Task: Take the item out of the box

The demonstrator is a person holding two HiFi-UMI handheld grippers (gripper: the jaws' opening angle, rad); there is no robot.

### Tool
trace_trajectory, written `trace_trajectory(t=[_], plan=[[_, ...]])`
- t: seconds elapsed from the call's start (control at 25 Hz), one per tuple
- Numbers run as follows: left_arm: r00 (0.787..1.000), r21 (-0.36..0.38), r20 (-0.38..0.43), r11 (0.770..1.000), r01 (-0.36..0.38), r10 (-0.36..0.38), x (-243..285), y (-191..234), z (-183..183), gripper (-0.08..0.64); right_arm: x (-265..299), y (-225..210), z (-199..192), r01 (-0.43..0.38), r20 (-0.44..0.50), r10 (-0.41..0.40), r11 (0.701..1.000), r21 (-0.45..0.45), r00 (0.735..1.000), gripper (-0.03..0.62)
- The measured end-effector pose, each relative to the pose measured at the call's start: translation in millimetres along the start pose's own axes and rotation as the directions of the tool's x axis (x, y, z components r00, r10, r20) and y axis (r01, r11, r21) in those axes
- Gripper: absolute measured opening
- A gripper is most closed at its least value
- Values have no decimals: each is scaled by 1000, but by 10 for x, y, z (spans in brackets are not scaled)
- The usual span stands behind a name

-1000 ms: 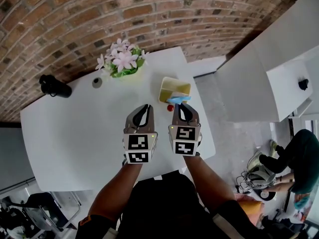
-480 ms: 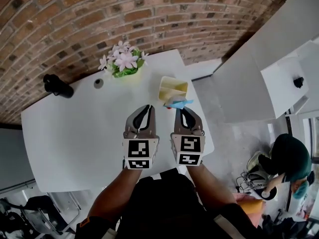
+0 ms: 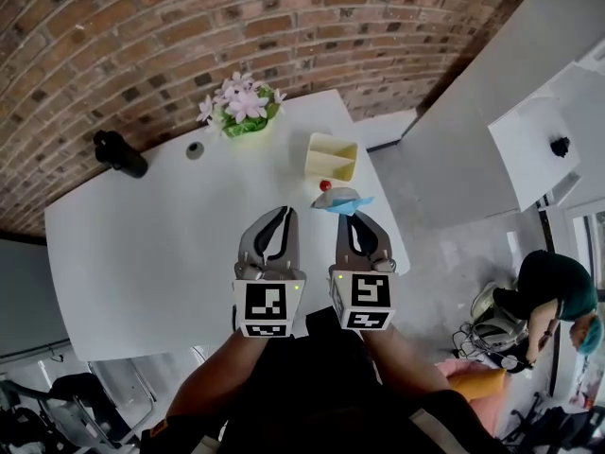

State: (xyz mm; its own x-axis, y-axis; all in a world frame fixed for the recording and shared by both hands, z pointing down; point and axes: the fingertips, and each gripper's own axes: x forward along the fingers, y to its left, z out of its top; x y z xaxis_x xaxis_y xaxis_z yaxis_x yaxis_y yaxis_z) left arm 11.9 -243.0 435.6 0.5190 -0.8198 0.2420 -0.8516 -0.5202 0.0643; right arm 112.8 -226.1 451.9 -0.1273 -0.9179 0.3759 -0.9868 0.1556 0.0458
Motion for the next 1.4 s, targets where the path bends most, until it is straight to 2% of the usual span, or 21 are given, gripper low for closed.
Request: trace_trajectory(t=[0.32, 0.52, 0.8, 0.96, 1.16, 1.4], plan=[[998, -24, 54, 999, 31, -30, -556, -21, 94, 5, -514, 306, 55, 11, 27, -11, 1000, -2, 1000, 3], [993, -43, 85, 996, 83, -79, -913, -88, 141, 5, -867, 489, 74, 39, 39, -39, 999, -7, 998, 3], [988, -16, 98, 992, 124, -122, -1300, -252, 157, 5, -1307, 620, 57, 45, 32, -45, 999, -6, 998, 3], [990, -20, 84, 993, 119, -117, -1382, -347, 109, 5, -1480, 555, 46, 49, 18, -49, 999, 12, 999, 3], [994, -24, 53, 995, 95, -94, -1359, -429, 53, 5, -1532, 533, 60, -8, 39, 7, 1000, 18, 999, 3], [996, -3, 44, 997, 76, -76, -1310, -604, 15, 5, -1565, 385, 65, -34, 54, 33, 999, 5, 998, 2]])
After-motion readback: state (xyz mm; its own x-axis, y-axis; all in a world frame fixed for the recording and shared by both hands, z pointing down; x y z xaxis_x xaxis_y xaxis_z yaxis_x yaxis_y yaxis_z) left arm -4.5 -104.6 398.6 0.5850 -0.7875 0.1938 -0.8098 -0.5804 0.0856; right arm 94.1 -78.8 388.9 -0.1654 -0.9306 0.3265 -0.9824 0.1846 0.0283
